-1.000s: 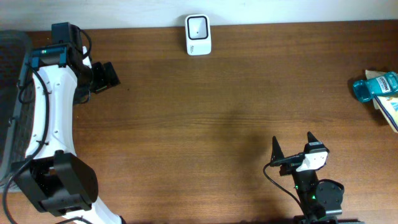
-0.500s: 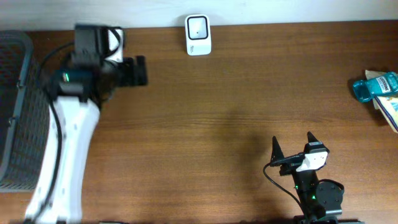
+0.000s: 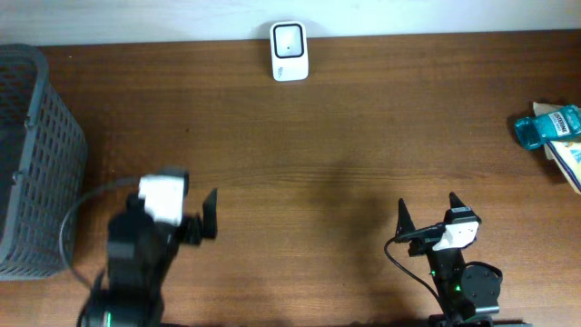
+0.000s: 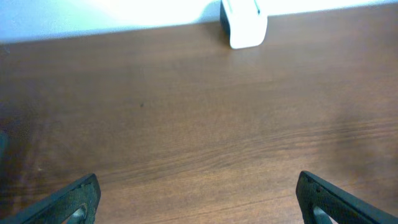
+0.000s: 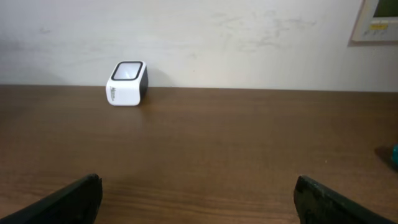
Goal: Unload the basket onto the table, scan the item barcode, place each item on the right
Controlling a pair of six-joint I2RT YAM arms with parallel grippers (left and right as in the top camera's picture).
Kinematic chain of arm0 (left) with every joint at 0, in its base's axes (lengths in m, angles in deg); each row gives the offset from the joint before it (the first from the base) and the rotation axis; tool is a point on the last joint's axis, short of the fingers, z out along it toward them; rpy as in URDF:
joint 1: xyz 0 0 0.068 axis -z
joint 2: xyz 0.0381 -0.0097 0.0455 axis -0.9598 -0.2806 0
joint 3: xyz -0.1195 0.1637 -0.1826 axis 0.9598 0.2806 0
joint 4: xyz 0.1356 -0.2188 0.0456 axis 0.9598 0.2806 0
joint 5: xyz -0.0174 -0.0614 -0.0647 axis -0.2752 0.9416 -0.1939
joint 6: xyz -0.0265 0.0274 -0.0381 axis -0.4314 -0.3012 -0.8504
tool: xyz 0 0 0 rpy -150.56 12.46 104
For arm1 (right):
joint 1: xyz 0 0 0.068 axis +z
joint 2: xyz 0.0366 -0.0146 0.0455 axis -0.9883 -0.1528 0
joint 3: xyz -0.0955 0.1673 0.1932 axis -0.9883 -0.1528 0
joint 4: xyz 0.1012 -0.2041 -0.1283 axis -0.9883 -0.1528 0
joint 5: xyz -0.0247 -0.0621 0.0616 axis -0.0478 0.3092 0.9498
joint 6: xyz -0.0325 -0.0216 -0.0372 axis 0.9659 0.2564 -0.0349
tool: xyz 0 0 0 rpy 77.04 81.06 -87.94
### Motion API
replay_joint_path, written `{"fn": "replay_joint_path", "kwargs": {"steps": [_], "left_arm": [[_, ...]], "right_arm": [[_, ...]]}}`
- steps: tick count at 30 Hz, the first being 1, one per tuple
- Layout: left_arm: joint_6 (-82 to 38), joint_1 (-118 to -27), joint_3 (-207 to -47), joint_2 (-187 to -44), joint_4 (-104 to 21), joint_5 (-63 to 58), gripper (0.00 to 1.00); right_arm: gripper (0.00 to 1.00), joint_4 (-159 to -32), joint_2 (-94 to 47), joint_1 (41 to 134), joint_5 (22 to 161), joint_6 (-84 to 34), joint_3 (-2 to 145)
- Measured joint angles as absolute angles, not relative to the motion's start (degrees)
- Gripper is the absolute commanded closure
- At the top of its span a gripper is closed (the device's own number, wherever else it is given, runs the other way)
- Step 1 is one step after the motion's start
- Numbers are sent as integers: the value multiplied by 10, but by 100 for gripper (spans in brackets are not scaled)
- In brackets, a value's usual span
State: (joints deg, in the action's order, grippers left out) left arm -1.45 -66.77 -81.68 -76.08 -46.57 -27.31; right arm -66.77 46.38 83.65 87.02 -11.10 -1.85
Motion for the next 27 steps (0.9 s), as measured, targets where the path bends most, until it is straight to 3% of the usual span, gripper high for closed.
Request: {"fn": "replay_joint_path", "kwargs": {"steps": [4,11,21,27], "left_arm": [[-14,-668,-762,-633,-467,-273,1],[-12,-682,-673,-556,-518,-276,1],[-10,-703,-523,-464,-742,-280,1],[-10,-705,-480,-446,-792,-280,1]], "right_arm": [[2,-668,464,836,870,-111,-18],[2,-668,464,836,870,-111,-18],[2,-668,464,836,870,-111,-18],[2,-668,464,836,870,-111,-18]]}}
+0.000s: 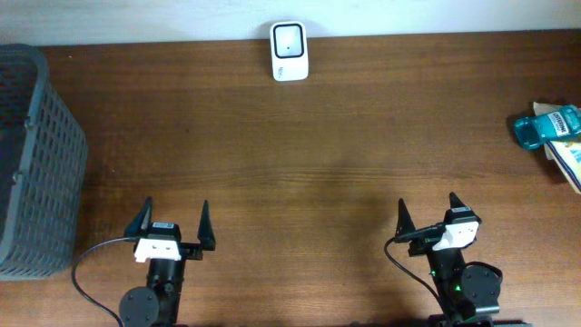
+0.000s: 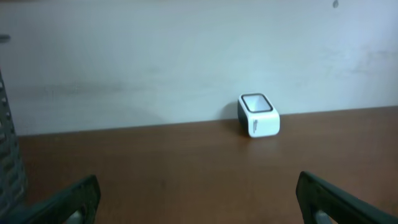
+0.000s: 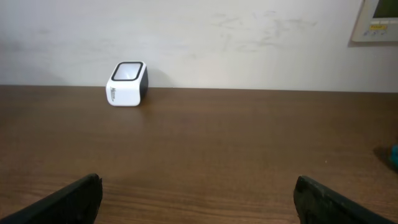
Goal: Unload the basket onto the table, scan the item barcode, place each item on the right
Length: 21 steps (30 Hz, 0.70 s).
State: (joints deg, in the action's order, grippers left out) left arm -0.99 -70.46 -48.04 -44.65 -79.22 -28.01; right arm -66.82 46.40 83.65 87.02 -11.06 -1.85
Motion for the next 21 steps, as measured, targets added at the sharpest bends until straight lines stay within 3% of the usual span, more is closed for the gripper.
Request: {"fn": "replay_joint_path", "kwargs": {"steps": [9,21], "left_arm": [[-10,-720,-478,-446,-711,-280,1],[-15,-720,-478,-446,-709,-290,1]], "right_arm": [[2,-668,464,836,870,-111,-18],[2,-668,464,836,870,-110,-18]]}}
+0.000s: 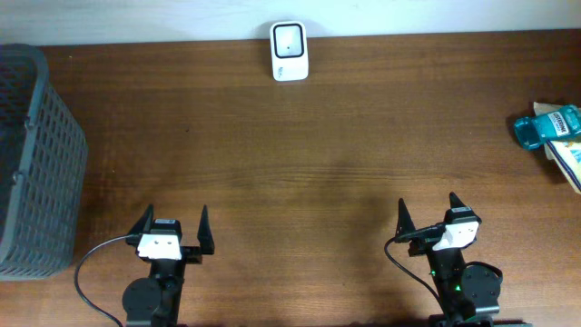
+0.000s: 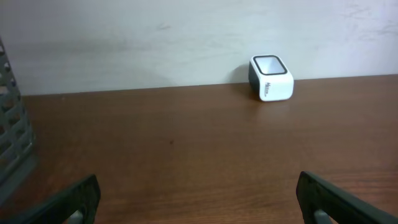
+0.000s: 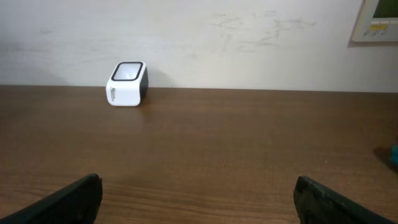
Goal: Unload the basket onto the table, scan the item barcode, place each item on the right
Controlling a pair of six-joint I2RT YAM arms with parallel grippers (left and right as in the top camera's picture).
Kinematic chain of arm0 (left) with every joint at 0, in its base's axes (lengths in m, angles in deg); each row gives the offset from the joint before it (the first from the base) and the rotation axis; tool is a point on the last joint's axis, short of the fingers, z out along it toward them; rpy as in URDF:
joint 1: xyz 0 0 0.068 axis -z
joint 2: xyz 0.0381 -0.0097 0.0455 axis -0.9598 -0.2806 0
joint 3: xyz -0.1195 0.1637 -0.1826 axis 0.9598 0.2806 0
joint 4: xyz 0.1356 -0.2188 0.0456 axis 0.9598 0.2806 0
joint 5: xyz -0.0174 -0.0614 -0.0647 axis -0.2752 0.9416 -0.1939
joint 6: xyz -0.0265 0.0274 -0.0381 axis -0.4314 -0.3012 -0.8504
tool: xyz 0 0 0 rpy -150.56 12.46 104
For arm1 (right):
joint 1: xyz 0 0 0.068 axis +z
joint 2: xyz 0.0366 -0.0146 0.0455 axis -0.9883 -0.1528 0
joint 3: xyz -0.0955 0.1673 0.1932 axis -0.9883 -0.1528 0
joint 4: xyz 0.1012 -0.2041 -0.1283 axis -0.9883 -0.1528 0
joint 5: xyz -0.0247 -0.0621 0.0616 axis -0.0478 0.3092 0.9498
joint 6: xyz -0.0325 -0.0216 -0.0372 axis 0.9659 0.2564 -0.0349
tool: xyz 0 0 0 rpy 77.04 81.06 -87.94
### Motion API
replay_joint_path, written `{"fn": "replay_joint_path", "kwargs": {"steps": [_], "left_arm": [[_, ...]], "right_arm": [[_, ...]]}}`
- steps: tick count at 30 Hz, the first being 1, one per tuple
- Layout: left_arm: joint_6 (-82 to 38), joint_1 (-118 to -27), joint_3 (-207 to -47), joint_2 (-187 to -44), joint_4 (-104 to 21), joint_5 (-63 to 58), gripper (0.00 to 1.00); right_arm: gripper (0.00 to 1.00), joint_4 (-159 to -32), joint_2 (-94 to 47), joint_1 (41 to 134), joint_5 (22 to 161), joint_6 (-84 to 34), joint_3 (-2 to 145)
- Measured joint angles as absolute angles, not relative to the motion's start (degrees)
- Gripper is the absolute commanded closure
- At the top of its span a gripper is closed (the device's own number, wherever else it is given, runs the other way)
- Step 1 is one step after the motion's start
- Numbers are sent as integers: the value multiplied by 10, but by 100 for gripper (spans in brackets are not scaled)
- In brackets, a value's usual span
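Note:
A white barcode scanner (image 1: 290, 51) with a dark window stands at the table's far edge against the wall, also in the left wrist view (image 2: 270, 78) and the right wrist view (image 3: 127, 83). A teal bottle (image 1: 547, 124) lies at the far right edge beside a flat package (image 1: 567, 162). My left gripper (image 1: 172, 229) rests low at the front left, open and empty. My right gripper (image 1: 428, 217) rests at the front right, open and empty. Both point toward the wall.
A dark grey mesh basket (image 1: 32, 154) stands at the left edge of the wooden table (image 1: 327, 154); its wall shows at the left of the left wrist view (image 2: 11, 137). The white wall runs behind the scanner.
The left arm has settled a little, its gripper now slightly lower and turned, so the scanner sits further right in its view. The right arm has not moved.
At first the left arm was raised and tilted down over the front left of the table, gripper open. Then it was folded back low at the front edge, facing the wall. Now it rests there. The right arm stayed parked throughout.

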State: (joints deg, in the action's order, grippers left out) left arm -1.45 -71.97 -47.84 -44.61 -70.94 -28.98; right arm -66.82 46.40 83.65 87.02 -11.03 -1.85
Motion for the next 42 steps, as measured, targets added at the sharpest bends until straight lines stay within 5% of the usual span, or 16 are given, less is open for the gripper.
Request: {"fn": "replay_joint_path", "kwargs": {"steps": [42], "left_arm": [[-47,-722,-478,-446,-709,-315,1]], "right_arm": [[2,-668,464,836,870,-111,-18]]}}
